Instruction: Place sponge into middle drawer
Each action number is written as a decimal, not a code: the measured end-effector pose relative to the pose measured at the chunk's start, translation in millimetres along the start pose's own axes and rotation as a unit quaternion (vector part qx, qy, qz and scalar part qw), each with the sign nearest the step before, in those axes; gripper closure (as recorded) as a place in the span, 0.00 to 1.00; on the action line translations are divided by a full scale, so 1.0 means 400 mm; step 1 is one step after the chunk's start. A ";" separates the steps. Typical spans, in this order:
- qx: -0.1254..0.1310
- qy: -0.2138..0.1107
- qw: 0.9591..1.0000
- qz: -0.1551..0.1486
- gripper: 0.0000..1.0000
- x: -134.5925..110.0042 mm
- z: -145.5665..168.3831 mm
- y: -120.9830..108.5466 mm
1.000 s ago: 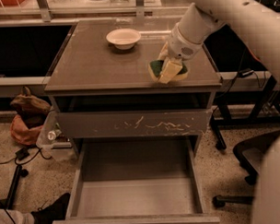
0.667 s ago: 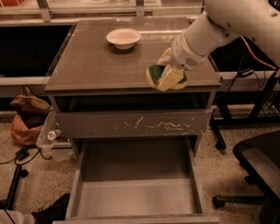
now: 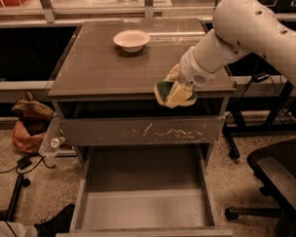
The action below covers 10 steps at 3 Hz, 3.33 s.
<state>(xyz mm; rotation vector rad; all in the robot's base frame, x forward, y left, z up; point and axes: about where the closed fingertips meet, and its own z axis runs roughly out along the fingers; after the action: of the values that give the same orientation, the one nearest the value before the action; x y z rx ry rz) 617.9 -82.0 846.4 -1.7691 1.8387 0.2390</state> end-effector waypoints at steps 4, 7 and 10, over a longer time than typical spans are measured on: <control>-0.074 -0.048 0.994 0.063 1.00 0.157 0.204 0.309; -0.077 -0.081 0.993 0.023 1.00 0.151 0.390 0.324; -0.070 -0.158 0.984 0.039 1.00 0.183 0.736 0.372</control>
Offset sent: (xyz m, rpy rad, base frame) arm -0.1140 -0.0108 -0.1004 0.1250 0.1550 -0.0519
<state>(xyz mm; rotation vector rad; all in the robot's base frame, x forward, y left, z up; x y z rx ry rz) 558.5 18.6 529.5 -1.6402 1.6952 0.6543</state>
